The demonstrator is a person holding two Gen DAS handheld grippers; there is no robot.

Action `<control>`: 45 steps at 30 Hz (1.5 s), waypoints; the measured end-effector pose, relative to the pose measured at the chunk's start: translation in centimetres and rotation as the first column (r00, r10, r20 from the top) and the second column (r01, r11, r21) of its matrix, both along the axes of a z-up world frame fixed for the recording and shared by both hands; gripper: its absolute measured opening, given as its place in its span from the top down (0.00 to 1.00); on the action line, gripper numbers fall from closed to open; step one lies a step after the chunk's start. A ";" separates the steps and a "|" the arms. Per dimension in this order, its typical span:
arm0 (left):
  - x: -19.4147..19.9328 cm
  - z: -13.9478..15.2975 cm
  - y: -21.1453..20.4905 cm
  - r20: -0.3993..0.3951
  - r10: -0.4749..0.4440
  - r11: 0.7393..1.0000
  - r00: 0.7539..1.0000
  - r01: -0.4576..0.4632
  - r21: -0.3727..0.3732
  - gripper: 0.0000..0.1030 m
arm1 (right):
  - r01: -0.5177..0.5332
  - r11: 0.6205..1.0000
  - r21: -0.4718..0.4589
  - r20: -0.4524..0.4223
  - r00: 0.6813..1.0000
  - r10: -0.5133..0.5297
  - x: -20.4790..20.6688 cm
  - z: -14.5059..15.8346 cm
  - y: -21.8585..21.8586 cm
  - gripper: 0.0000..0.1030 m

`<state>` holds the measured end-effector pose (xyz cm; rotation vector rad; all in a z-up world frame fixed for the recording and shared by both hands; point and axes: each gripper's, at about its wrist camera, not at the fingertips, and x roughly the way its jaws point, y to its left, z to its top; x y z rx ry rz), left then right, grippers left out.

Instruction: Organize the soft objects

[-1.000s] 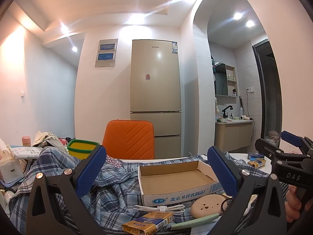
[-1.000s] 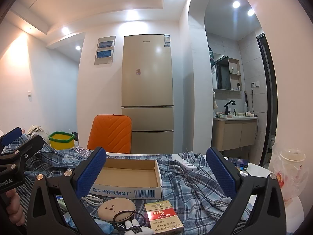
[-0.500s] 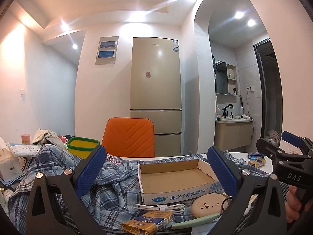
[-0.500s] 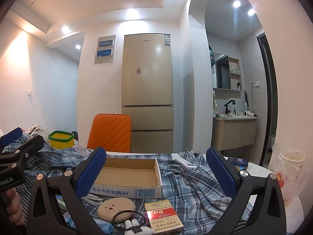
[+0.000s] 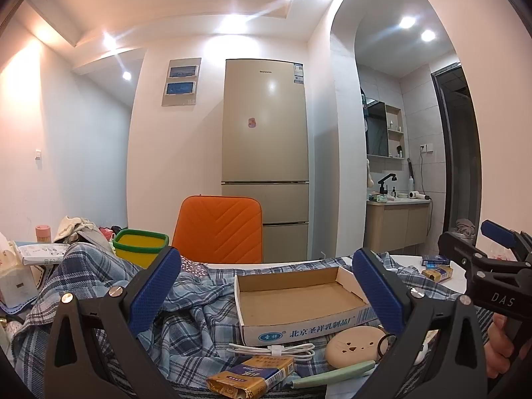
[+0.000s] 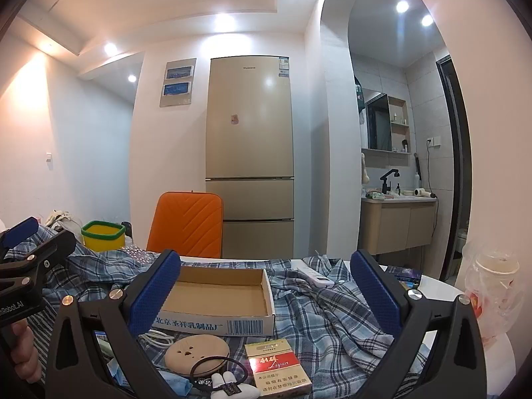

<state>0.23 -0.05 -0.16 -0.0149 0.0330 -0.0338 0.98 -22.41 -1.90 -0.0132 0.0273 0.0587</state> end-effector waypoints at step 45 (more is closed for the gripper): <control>4.6 -3.3 -2.7 -0.552 -0.219 0.970 0.804 0.240 -0.035 0.06 | 0.040 0.999 -0.020 -0.034 0.999 -0.041 -0.7 0.7 0.2 0.00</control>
